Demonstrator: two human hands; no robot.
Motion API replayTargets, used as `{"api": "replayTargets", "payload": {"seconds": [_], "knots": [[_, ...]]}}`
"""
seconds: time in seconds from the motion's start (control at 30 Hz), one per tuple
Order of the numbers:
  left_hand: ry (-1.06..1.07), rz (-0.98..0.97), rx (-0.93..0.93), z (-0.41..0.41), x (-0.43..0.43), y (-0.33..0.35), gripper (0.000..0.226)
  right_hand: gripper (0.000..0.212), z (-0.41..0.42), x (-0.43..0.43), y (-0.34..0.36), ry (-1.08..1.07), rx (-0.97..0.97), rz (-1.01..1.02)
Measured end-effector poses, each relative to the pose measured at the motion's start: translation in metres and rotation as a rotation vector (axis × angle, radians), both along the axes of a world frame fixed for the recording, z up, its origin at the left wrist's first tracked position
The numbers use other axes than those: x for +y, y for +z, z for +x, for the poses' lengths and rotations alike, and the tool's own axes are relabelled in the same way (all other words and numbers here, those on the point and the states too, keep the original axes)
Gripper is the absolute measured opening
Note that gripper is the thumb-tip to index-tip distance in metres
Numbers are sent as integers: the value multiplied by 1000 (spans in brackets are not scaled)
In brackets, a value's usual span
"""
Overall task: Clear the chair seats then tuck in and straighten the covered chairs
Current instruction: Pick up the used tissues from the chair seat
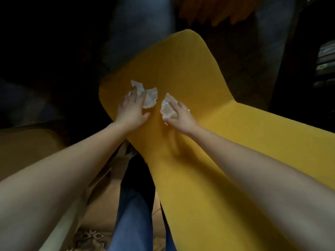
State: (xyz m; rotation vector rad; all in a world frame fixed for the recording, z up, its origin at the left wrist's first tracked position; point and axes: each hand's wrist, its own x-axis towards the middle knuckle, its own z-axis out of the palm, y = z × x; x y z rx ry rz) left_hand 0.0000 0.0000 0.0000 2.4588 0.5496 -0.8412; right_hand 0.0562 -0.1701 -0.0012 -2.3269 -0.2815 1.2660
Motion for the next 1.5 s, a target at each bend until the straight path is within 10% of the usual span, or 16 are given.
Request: {"api": "replayTargets", "payload": {"seconds": [0.33,0.5,0.63,1.5], "knots": [[-185,1,66,-42,-18,-53,60,79,-37,-15,-55,242,-75,-150],[96,3,91,-82,-46,-48,18,59,-52,-31,-55,222,-91,-99],[187,17,196,-103,-59,-40,26,23,-45,-41,-45,119,-50,-91],[1031,-384,196,-236,81,-5,17,36,-149,148,4,-58,257,155]]}}
